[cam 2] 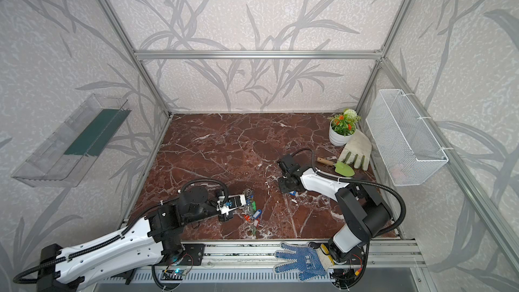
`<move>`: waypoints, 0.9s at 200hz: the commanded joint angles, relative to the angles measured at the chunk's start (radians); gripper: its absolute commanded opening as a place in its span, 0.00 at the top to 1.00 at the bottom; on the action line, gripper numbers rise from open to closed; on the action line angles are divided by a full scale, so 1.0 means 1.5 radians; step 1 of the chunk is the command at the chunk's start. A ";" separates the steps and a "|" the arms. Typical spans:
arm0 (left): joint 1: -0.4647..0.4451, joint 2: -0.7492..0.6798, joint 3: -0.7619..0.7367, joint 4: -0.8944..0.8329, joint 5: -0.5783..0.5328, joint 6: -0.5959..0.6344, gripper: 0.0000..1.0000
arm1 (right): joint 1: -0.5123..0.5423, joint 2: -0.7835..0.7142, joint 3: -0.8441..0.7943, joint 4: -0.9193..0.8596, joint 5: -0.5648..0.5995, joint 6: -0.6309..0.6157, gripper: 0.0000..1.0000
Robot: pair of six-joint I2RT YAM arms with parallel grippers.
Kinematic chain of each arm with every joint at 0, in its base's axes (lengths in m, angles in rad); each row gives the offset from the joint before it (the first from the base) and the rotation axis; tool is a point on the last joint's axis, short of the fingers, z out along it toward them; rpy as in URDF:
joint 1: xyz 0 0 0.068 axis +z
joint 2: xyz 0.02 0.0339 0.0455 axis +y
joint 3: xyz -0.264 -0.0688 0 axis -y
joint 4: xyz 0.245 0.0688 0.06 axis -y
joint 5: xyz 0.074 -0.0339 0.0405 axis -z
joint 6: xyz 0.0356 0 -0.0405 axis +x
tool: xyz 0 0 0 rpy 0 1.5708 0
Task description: Put the keys on the keyring
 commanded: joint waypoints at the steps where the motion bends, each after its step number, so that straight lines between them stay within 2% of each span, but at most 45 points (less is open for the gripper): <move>1: -0.004 -0.009 0.032 0.033 0.007 0.001 1.00 | 0.009 -0.030 -0.045 0.097 0.044 0.030 1.00; 28: -0.004 -0.008 0.032 0.033 0.005 0.001 1.00 | 0.011 -0.039 -0.084 0.140 0.048 0.043 0.95; 46: -0.003 -0.006 0.032 0.033 0.005 0.002 1.00 | 0.012 -0.046 -0.085 0.131 0.040 0.044 0.88; 71: -0.004 -0.007 0.033 0.033 0.006 0.002 1.00 | 0.012 -0.086 -0.085 0.100 0.051 0.046 0.69; 102: -0.004 -0.009 0.033 0.033 0.006 0.002 1.00 | 0.012 -0.116 -0.061 0.043 0.051 0.046 0.60; 132: -0.004 -0.011 0.033 0.032 0.007 0.002 1.00 | 0.004 -0.114 -0.008 -0.045 0.033 0.032 0.57; 165: -0.005 -0.012 0.034 0.029 0.007 0.002 1.00 | -0.037 -0.083 0.071 -0.150 -0.052 -0.030 0.60; 180: -0.004 -0.013 0.035 0.028 0.009 0.003 1.00 | -0.069 -0.056 0.092 -0.176 -0.118 -0.053 0.60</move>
